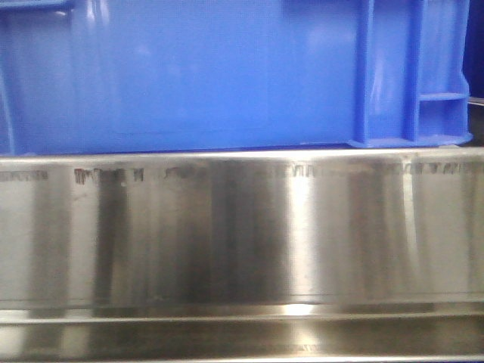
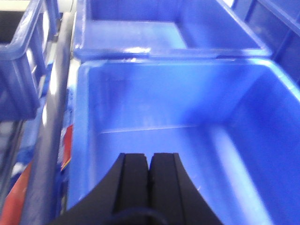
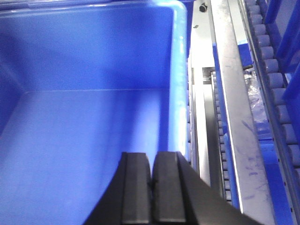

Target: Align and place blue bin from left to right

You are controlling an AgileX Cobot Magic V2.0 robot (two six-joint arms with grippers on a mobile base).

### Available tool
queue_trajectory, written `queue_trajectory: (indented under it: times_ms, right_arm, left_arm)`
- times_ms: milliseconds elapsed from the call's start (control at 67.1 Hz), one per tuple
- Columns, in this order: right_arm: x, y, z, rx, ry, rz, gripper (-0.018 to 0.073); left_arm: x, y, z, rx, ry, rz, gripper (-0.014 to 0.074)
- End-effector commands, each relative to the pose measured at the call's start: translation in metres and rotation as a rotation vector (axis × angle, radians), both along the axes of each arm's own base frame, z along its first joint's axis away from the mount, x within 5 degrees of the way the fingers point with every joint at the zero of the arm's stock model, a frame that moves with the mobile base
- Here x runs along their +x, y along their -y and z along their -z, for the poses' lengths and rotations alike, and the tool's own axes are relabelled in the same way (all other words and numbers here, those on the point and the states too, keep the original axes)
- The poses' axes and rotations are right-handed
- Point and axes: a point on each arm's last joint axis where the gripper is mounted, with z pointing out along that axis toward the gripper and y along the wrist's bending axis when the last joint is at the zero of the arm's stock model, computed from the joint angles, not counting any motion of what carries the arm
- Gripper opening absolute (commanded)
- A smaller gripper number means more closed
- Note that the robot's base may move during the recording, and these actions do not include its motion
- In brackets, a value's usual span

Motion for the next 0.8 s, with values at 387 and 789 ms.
queue_trajectory:
  times_ms: [387, 789]
  right_arm:
    - [-0.062, 0.030, -0.046, 0.059, 0.196, -0.084, -0.0078]
    - [-0.120, 0.070, -0.024, 0.154, 0.417, -0.245, -0.0078]
  left_arm:
    - [-0.066, -0.020, -0.019, -0.141, 0.107, 0.065, -0.0111]
    - [-0.138, -0.044, 0.035, -0.287, 0.401, 0.184, -0.0111]
